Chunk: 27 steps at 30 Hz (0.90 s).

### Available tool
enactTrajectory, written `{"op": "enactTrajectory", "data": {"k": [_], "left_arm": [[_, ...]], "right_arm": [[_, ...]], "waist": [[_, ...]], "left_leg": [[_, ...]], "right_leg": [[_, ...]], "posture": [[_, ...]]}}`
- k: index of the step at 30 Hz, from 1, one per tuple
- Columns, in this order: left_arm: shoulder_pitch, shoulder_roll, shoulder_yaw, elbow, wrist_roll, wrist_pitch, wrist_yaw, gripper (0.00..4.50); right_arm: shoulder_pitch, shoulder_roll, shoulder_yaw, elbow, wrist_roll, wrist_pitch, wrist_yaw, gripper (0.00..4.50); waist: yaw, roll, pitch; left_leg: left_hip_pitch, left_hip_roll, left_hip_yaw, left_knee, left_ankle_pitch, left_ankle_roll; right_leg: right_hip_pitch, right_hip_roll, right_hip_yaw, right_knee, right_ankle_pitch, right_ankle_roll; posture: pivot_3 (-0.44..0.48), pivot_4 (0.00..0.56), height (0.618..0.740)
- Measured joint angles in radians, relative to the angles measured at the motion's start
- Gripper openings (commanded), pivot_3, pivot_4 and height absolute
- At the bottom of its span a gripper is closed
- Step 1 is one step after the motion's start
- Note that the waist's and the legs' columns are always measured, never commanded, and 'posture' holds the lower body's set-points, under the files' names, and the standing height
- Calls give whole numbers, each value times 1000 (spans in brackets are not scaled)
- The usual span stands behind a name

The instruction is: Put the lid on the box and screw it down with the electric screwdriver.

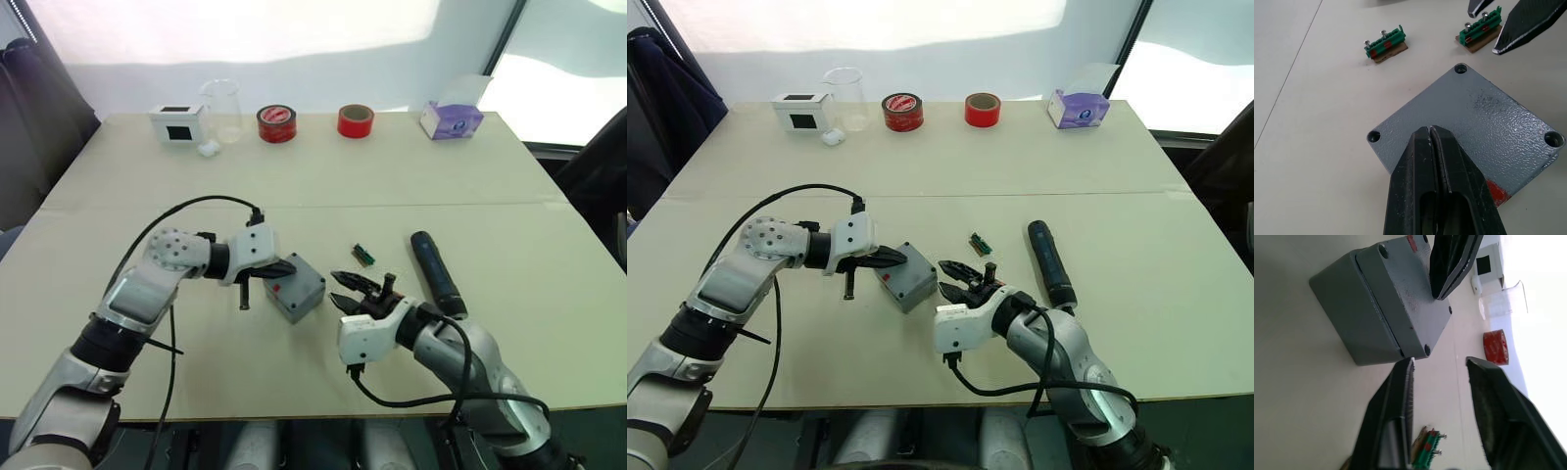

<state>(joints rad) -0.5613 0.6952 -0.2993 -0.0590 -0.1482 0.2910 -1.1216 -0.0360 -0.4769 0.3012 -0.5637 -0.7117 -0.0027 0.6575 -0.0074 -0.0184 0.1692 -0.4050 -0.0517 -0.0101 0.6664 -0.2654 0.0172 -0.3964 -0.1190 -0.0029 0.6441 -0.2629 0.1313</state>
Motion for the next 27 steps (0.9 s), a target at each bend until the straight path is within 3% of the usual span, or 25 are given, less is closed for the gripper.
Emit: {"op": "enactTrajectory", "data": {"k": [1, 8, 16, 25, 27], "left_arm": [[1, 0, 0, 0, 0, -1, 0, 0], [16, -7, 24, -4, -16, 1, -13, 0], [14, -8, 38, -20, -39, 57, -40, 0], [-103, -8, 127, 15, -152, 257, -49, 0], [-160, -8, 157, 131, -136, 235, -13, 0]], "right_arm": [[3, 4, -4, -3, 13, 9, 5, 99], [32, 67, -62, -52, 253, 280, 138, 99], [-14, 54, -54, -60, 345, 404, 182, 99], [-110, 96, -45, -111, 544, 751, 234, 99], [-153, 109, -29, -115, 598, 862, 235, 99]], "waist": [[0, 0, 0], [-1, 0, 0], [-2, 0, 0], [-2, 0, 1], [-4, 0, 1]], "left_leg": [[0, 0, 0, 0, 0, 0], [0, 0, -1, 0, 0, 0], [-1, 0, -1, 0, 0, 0], [-4, 0, -1, 0, 0, 0], [-4, 0, -1, 0, 0, 0]], "right_leg": [[0, 0, 0, 0, 0, 0], [0, 0, 0, 0, 0, 0], [-1, 0, 0, 0, 0, 0], [-5, 0, 0, 1, 0, 0], [-6, 0, 0, 1, 0, 0]], "posture": [[0, 150, 740], [0, 150, 740], [0, 150, 740], [0, 150, 740], [0, 150, 740]]}}
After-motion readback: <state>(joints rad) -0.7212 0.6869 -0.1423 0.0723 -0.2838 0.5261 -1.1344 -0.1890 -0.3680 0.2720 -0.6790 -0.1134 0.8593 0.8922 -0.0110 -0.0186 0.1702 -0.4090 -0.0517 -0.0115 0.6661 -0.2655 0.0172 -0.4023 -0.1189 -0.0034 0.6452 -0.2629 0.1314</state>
